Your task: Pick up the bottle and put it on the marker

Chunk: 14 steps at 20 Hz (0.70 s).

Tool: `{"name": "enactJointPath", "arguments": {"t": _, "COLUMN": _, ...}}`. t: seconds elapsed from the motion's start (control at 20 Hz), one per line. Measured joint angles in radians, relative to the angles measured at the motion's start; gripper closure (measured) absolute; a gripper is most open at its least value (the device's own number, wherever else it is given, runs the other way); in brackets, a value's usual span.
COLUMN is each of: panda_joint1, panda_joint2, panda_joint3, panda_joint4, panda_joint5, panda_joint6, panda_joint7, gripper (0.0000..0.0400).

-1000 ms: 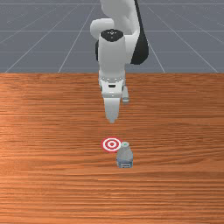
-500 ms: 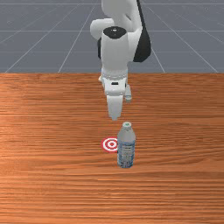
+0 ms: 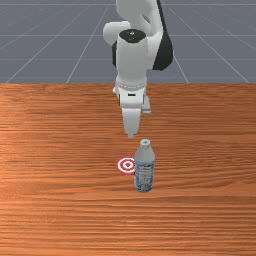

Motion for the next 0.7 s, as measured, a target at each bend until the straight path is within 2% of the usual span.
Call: {"name": "enactJointPath", "arguments": {"t": 0.7, "panda_joint1": -0.005, "panda_joint2": 0.003, "panda_joint3": 0.005, "panda_joint4": 0.001, "panda_joint5": 0.013, "panda_joint6": 0.001, "panda_joint7": -0.013, "gripper": 0.0}}
